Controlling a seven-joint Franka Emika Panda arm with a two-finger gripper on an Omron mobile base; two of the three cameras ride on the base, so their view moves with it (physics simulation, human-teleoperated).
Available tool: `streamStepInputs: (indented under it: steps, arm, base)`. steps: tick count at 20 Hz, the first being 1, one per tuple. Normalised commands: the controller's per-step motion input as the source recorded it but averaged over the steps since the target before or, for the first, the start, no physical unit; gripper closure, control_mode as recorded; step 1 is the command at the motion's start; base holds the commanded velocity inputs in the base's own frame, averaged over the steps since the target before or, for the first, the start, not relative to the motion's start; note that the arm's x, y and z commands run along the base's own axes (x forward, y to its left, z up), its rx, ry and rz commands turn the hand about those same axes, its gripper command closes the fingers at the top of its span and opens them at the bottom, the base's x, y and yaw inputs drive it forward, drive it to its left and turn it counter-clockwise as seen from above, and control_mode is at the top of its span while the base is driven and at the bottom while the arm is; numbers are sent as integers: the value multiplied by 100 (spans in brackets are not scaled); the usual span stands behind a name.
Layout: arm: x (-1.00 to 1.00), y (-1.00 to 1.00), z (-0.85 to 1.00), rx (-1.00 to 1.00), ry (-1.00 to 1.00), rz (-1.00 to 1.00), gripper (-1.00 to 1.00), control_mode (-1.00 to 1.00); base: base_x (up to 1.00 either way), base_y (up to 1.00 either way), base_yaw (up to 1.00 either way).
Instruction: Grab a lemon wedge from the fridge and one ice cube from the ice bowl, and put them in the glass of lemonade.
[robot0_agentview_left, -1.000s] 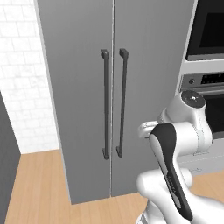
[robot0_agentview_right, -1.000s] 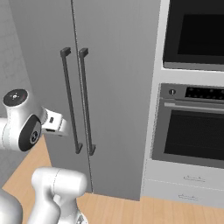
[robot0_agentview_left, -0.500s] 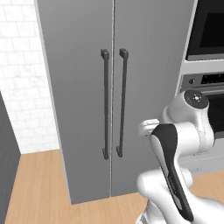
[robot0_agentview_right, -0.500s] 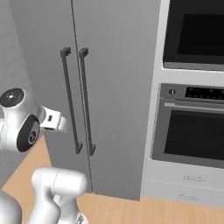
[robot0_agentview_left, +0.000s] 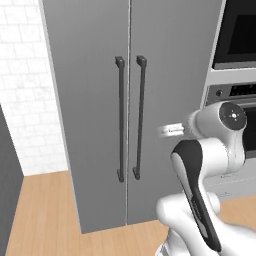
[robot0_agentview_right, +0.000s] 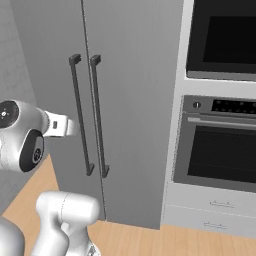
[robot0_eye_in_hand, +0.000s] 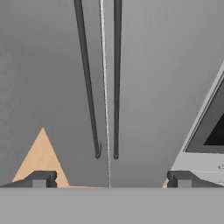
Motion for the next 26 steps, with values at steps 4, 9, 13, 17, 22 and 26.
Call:
streamStepInputs:
  steps: [4, 9, 13, 17, 22, 26]
  arm:
    - [59, -4, 31, 0, 0, -4, -100, -100]
    - [100, -1, 6, 0, 4, -7, -100, -100]
    - [96, 0, -12, 0, 3, 0, -100, -100]
    - [49, 0, -34, 0, 8, 0, -100, -100]
    - [22, 0, -24, 0, 13, 0, -100, -100]
    - [36, 0, -27, 0, -3, 0, -100, -100]
  base:
    - [0, 0, 0]
    - [0, 0, 0]
    - [0, 0, 0]
    - [0, 0, 0]
    - [0, 0, 0]
    - [0, 0, 0]
